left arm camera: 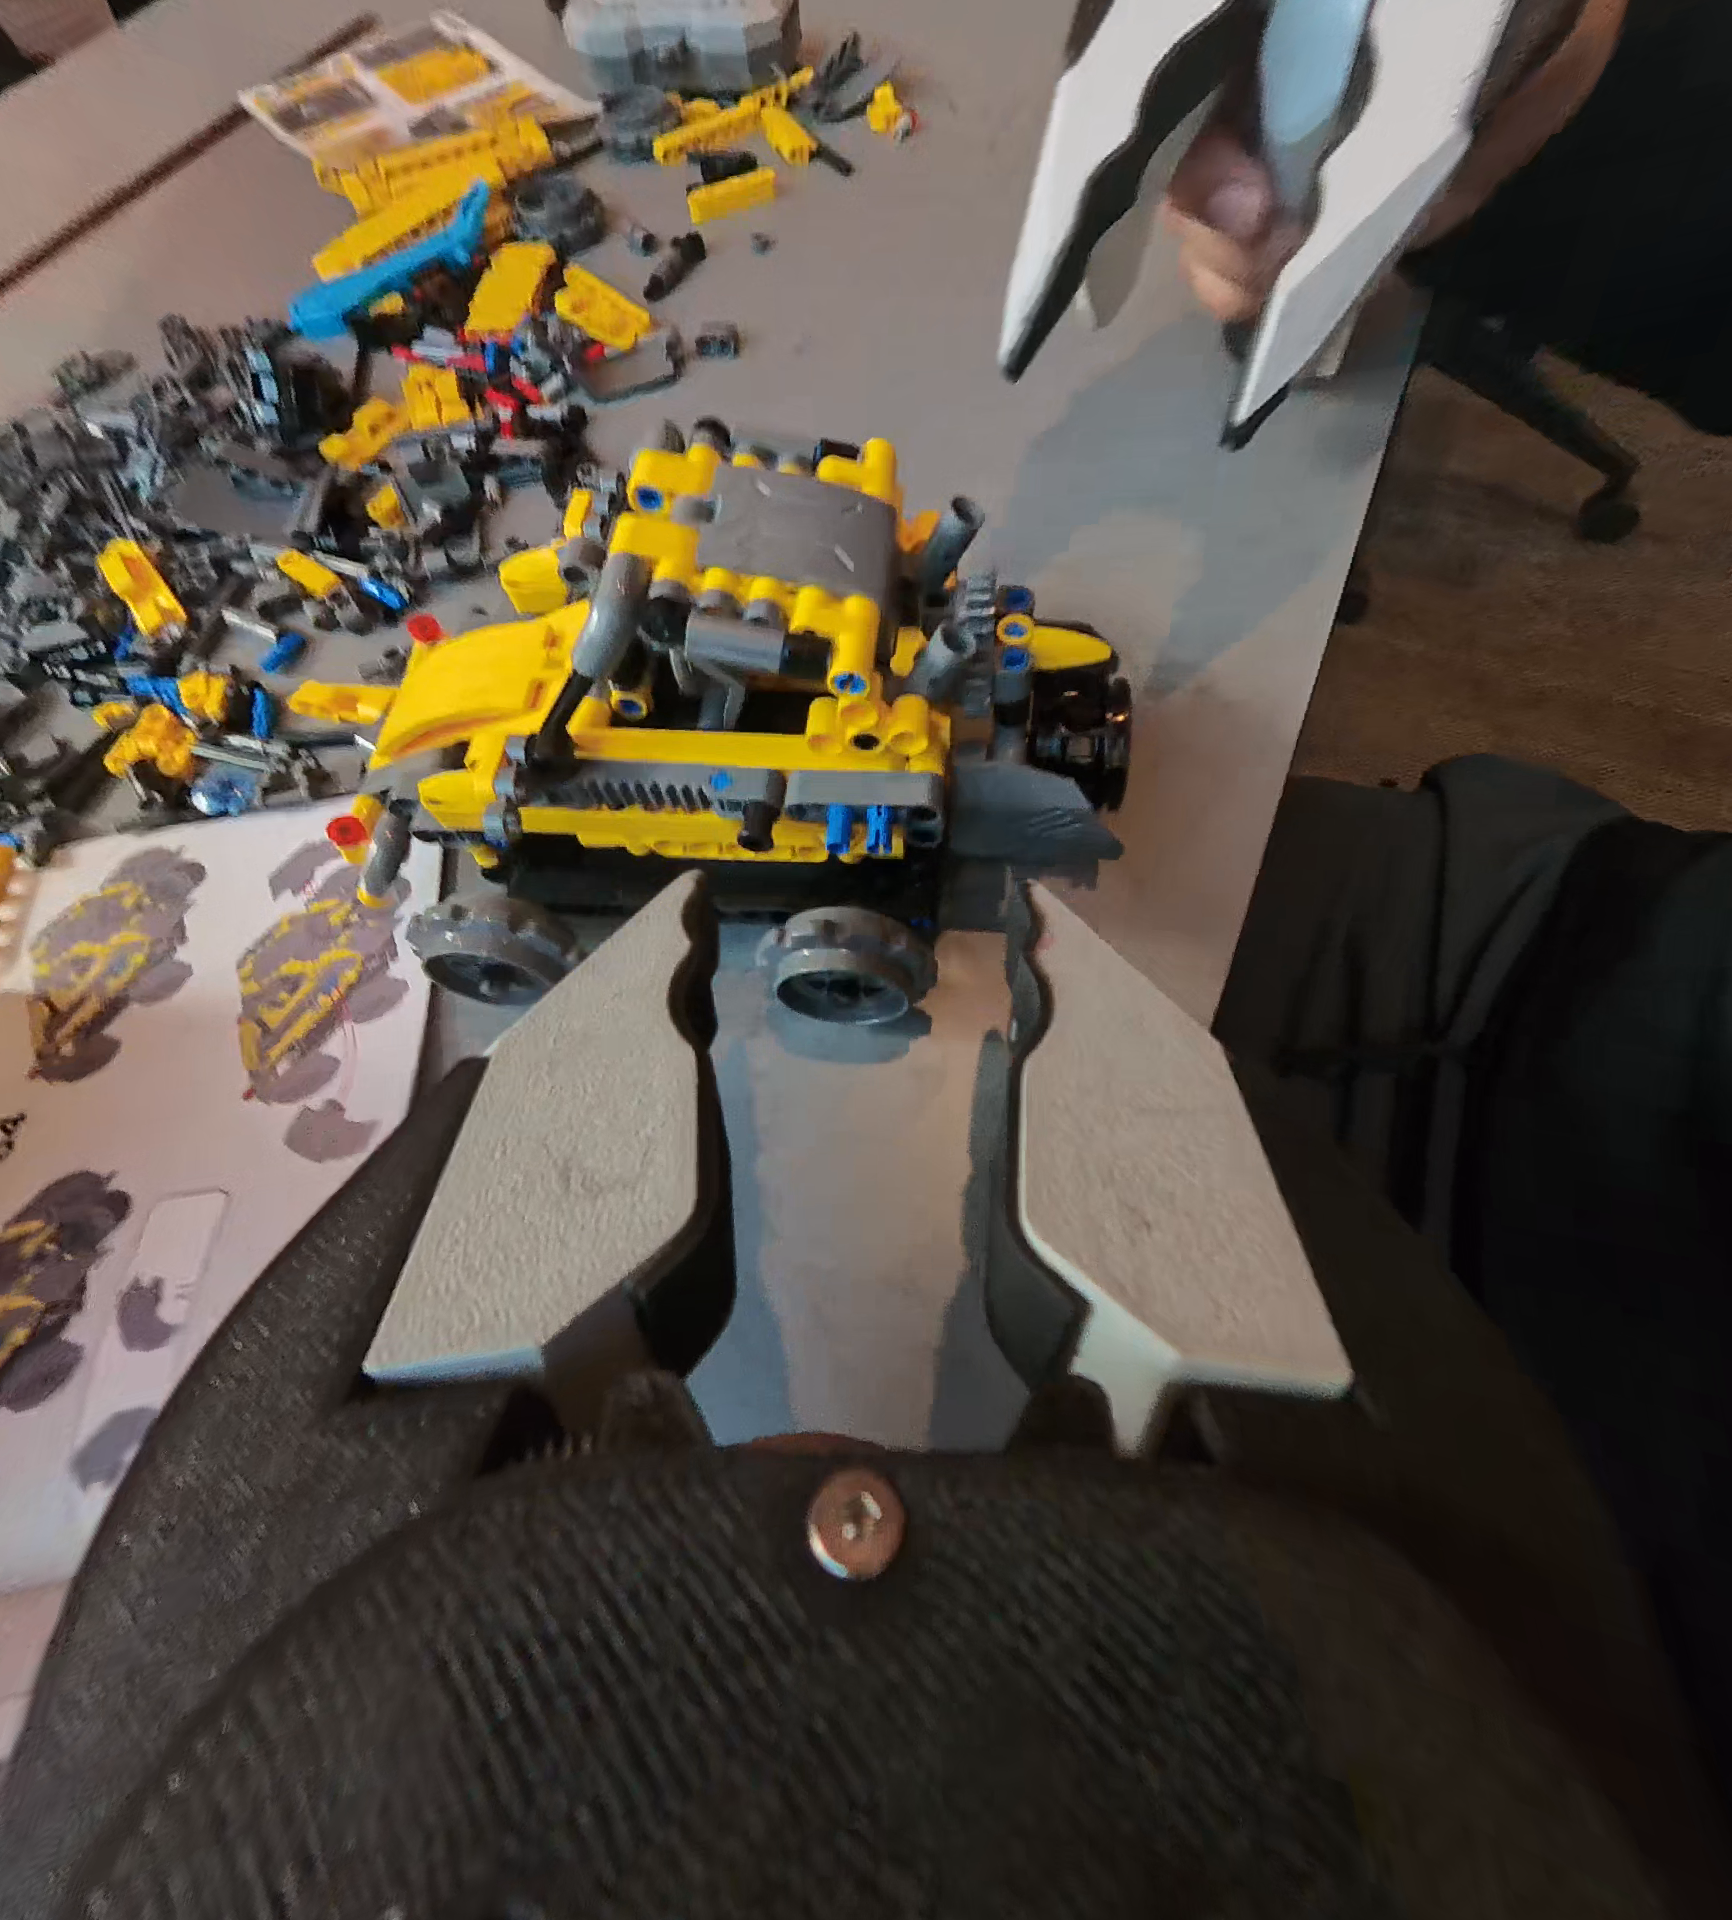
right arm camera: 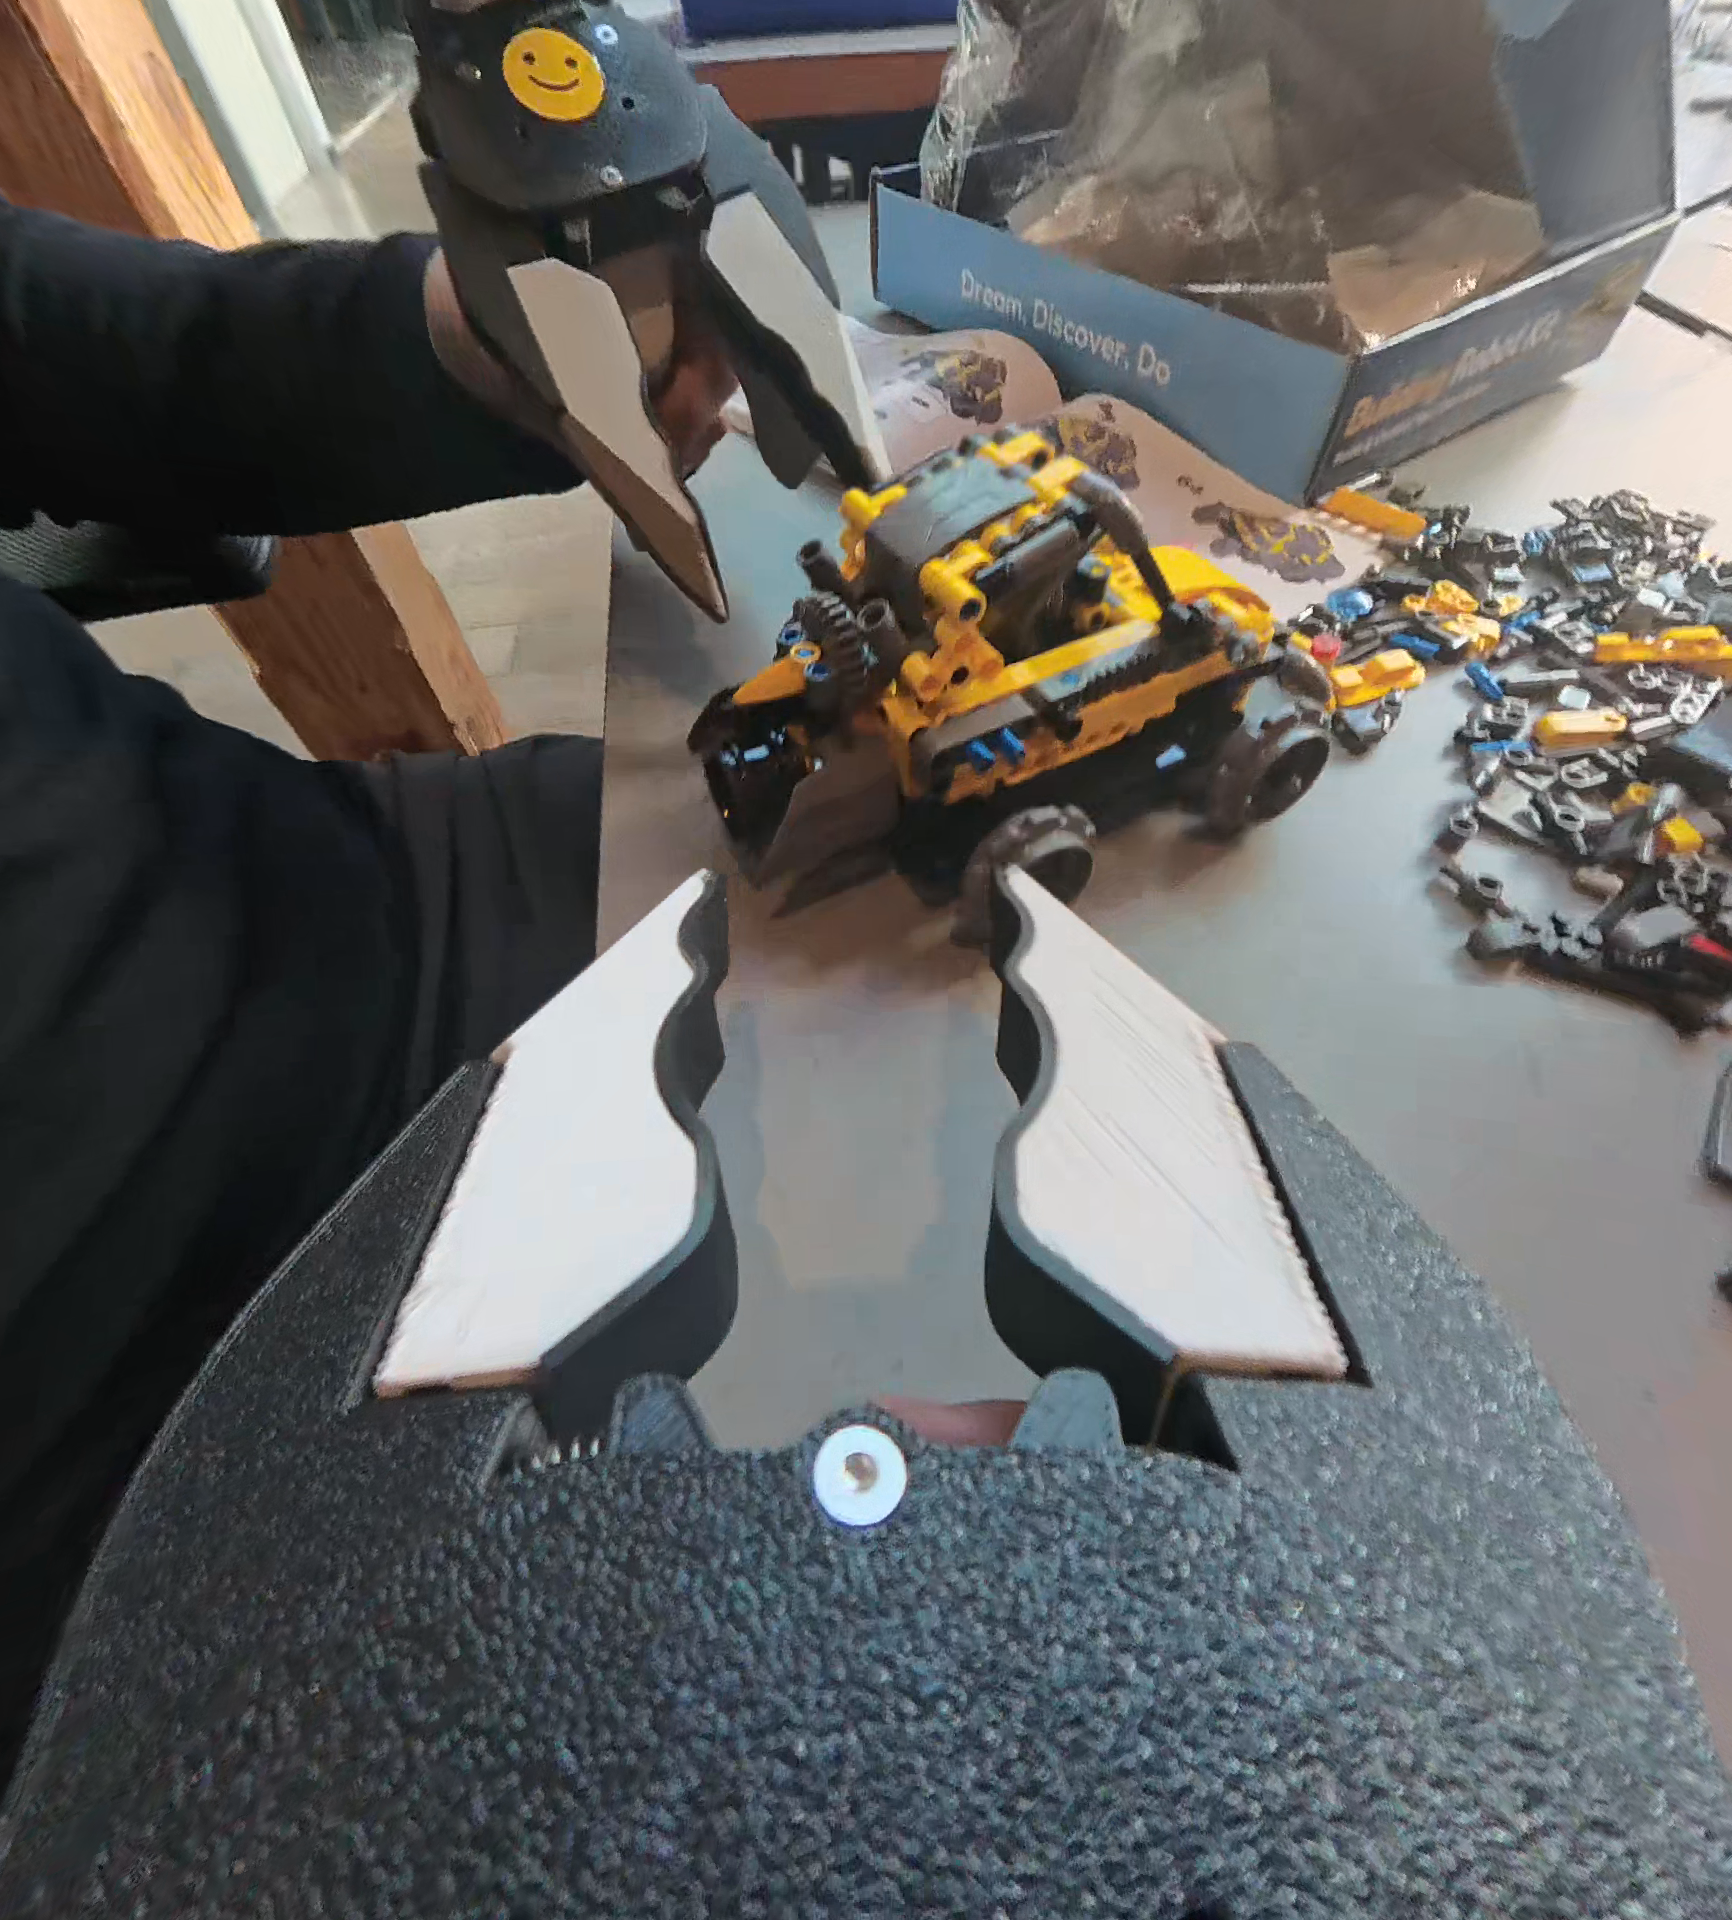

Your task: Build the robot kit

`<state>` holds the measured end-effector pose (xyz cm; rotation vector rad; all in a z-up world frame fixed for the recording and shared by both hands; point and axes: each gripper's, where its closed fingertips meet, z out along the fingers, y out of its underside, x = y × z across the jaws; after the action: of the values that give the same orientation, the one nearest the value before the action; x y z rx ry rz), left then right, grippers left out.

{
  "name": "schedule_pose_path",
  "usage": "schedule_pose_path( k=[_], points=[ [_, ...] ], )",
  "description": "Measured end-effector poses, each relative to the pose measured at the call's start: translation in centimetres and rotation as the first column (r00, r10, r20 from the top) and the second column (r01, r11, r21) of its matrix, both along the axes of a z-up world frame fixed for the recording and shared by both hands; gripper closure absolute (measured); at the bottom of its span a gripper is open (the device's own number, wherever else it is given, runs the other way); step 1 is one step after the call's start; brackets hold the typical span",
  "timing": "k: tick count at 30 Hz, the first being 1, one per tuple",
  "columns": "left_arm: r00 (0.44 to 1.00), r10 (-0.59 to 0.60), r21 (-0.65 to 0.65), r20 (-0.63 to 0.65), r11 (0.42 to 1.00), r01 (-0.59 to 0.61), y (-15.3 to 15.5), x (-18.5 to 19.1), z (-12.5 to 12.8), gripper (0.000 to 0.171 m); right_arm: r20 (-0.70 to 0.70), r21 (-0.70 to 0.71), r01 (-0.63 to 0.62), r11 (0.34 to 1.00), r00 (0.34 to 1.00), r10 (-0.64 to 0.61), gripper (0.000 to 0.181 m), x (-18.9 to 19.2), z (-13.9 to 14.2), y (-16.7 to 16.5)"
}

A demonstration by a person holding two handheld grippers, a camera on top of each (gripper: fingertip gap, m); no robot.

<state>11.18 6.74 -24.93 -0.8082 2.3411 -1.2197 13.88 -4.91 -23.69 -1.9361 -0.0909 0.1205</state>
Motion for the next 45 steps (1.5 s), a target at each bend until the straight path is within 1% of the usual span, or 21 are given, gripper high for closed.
schedule_pose_path(
  k=[1, 3, 6, 8, 10, 13, 14, 16, 18, 20, 21, 23, 25, 27, 29, 33, 36, 38, 40, 43, 45],
  points=[
    [0.999, 0.002, -0.005, -0.036, 1.0, -0.002, -0.4, -0.1, -0.7, 0.12, -0.009, -0.009, 0.016, 1.0, 1.0, -0.016, 0.134, 0.1, -0.2, -0.6],
    [0.995, -0.046, -0.023, -0.092, 0.999, 0.044, -2.3, -0.7, -1.8, 0.121, -0.032, 0.007, 0.06, 0.998, 0.998, -0.059, 0.133, 0.5, 0.2, -1.6],
    [0.996, -0.079, 0.007, -0.044, 0.997, 0.079, -5.2, -0.4, -2.0, 0.116, -0.081, 0.067, 0.137, 0.988, 0.988, -0.132, 0.134, 1.5, 1.4, -2.8],
    [0.984, -0.174, -0.033, -0.044, 0.984, 0.173, -8.6, -0.9, -1.5, 0.123, -0.103, 0.089, 0.203, 0.975, 0.976, -0.193, 0.135, 2.4, 1.9, -3.6],
    [0.972, -0.233, -0.063, -0.023, 0.971, 0.232, -11.6, -1.0, -0.8, 0.119, -0.109, 0.077, 0.29, 0.954, 0.953, -0.281, 0.134, 3.7, 1.7, -4.6],
    [0.966, -0.255, -0.097, 0.037, 0.961, 0.257, -13.2, -1.5, 1.1, 0.116, -0.147, 0.091, 0.394, 0.915, 0.914, -0.379, 0.134, 4.7, 2.1, -6.2],
    [0.964, -0.251, -0.109, 0.084, 0.96, 0.259, -12.8, -1.7, 2.1, 0.117, -0.167, 0.099, 0.412, 0.906, 0.904, -0.393, 0.134, 4.5, 2.2, -6.7],
    [0.969, -0.193, -0.098, 0.154, 0.973, 0.209, -10.3, -1.2, 3.6, 0.119, -0.199, 0.105, 0.432, 0.896, 0.892, -0.407, 0.134, 3.8, 2.2, -7.4],
    [0.984, -0.086, -0.075, 0.156, 0.992, 0.099, -6.4, 0.4, 4.6, 0.113, -0.221, 0.093, 0.437, 0.895, 0.885, -0.409, 0.134, 3.1, 1.5, -7.4],
    [0.99, 0.029, -0.091, 0.137, 0.996, -0.016, -2.2, 2.2, 5.3, 0.104, -0.224, 0.088, 0.452, 0.888, 0.877, -0.424, 0.134, 2.7, 0.7, -6.9],
    [0.991, 0.078, -0.103, 0.109, 0.992, -0.067, -0.4, 2.9, 5.1, 0.1, -0.224, 0.093, 0.457, 0.885, 0.875, -0.428, 0.134, 2.5, 0.4, -6.5],
    [0.993, 0.115, -0.134, -0.006, 0.984, -0.115, 1.6, 3.6, 3.7, 0.082, -0.231, 0.077, 0.445, 0.892, 0.879, -0.418, 0.133, 1.9, -0.4, -5.3],
    [0.99, 0.128, -0.152, -0.052, 0.979, -0.134, 2.4, 4.3, 2.4, 0.081, -0.213, 0.027, 0.426, 0.904, 0.886, -0.411, 0.129, 1.4, -1.2, -4.0],
    [0.989, 0.115, -0.188, -0.089, 0.973, -0.13, 2.1, 4.8, 1.4, 0.083, -0.157, -0.055, 0.449, 0.892, 0.878, -0.452, 0.115, 1.8, -2.0, -3.2],
    [0.983, 0.097, -0.182, -0.154, 0.975, -0.124, 1.2, 4.9, 0.0, 0.073, -0.104, -0.112, 0.454, 0.884, 0.88, -0.464, 0.099, 1.9, -2.3, -2.2],
    [0.986, 0.073, -0.09, -0.152, 0.992, -0.087, -0.7, 4.8, -1.7, 0.068, 0.006, -0.244, 0.427, 0.871, 0.899, -0.439, 0.099, 2.7, -3.7, -0.8],
    [0.99, 0.074, -0.016, -0.121, 0.997, -0.076, -1.6, 4.7, -2.4, 0.06, 0.054, -0.273, 0.437, 0.857, 0.896, -0.44, 0.1, 4.1, -3.6, -0.5],
    [0.989, 0.043, -0.016, -0.14, 0.999, -0.045, -2.7, 3.8, -2.4, 0.056, 0.081, -0.261, 0.479, 0.838, 0.876, -0.475, 0.106, 5.5, -3.2, -1.1],
    [0.987, 0.012, -0.034, -0.159, 0.999, -0.018, -3.7, 2.9, -2.3, 0.052, 0.115, -0.262, 0.538, 0.801, 0.842, -0.527, 0.105, 7.3, -3.1, -2.5],
    [0.982, -0.043, -0.119, -0.182, 0.993, 0.022, -5.0, 1.9, -1.8, 0.063, 0.11, -0.232, 0.649, 0.724, 0.757, -0.644, 0.118, 9.8, -2.6, -4.9],
    [0.982, -0.041, -0.15, -0.184, 0.989, 0.013, -5.1, 1.6, -1.6, 0.071, 0.038, -0.162, 0.692, 0.703, 0.716, -0.697, 0.119, 10.5, -1.6, -5.8]
  ],
)
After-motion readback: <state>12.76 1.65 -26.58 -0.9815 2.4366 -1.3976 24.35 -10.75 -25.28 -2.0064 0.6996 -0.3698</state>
